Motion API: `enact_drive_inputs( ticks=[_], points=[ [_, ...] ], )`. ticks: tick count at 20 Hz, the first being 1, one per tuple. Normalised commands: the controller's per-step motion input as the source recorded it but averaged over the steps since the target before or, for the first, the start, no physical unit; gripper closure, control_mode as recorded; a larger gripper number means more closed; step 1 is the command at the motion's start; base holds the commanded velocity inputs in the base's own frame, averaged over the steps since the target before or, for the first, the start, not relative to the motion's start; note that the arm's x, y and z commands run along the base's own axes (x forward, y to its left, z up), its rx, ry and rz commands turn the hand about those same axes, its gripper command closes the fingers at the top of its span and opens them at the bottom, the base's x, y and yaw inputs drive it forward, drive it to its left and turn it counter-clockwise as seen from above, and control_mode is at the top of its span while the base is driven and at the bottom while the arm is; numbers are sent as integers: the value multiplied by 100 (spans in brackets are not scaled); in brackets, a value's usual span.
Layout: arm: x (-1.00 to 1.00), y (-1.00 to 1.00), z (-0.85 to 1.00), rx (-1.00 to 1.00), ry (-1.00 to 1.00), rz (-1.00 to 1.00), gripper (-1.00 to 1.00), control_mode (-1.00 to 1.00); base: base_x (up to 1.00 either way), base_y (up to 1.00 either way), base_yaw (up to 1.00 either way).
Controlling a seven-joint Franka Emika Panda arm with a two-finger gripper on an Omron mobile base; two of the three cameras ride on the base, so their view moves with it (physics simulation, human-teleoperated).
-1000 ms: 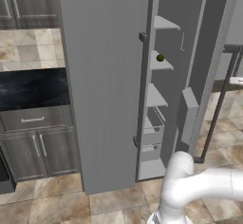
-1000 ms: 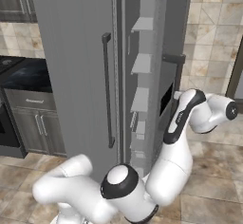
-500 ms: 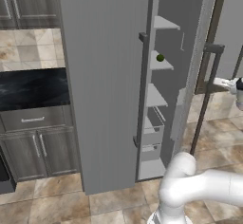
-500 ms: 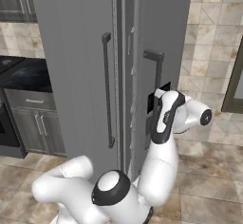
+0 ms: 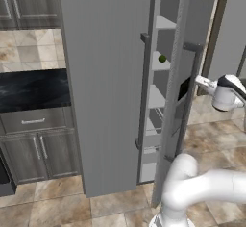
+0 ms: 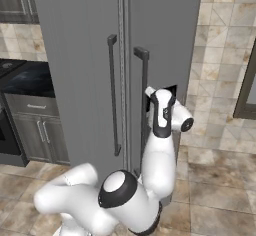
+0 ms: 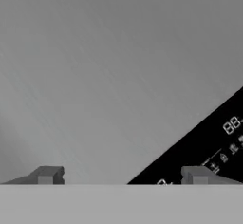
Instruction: Pick up the frozen fish from the freezer, place it on any shelf in the fridge, and close the fridge and freezer doors when done.
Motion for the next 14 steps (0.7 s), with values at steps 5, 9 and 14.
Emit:
enact_drive_inputs(
  ticks=[5, 9, 14],
  points=[
    [63, 26, 0, 21, 0, -6, -100, -100, 0, 0, 0],
    [68, 19, 2, 17, 0, -7, -100, -100, 0, 0, 0],
    [75, 21, 16, 16, 0, -8, -100, -100, 0, 0, 0]
  ],
)
